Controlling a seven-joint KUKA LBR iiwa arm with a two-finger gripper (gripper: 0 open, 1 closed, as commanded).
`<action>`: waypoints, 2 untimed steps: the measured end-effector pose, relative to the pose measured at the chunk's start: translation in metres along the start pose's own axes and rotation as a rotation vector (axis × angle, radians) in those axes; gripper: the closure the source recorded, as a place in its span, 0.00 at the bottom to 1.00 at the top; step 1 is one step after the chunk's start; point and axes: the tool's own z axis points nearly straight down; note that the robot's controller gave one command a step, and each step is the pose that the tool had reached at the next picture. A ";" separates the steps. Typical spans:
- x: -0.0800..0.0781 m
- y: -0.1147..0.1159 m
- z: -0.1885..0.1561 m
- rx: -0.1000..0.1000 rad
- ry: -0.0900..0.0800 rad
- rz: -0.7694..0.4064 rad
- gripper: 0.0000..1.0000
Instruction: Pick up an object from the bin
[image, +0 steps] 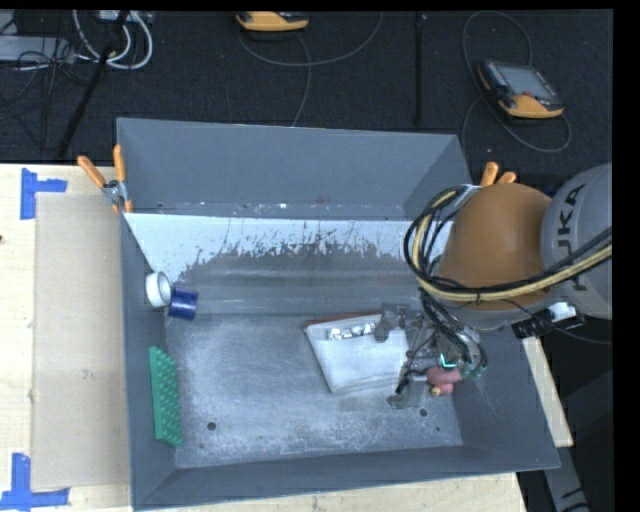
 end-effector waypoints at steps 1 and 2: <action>-0.015 -0.129 0.094 0.003 -0.005 -0.107 0.00; -0.016 -0.125 0.091 0.000 -0.007 -0.112 1.00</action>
Offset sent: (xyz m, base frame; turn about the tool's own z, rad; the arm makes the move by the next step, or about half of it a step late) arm 0.0151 -0.1245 -0.0904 -0.1130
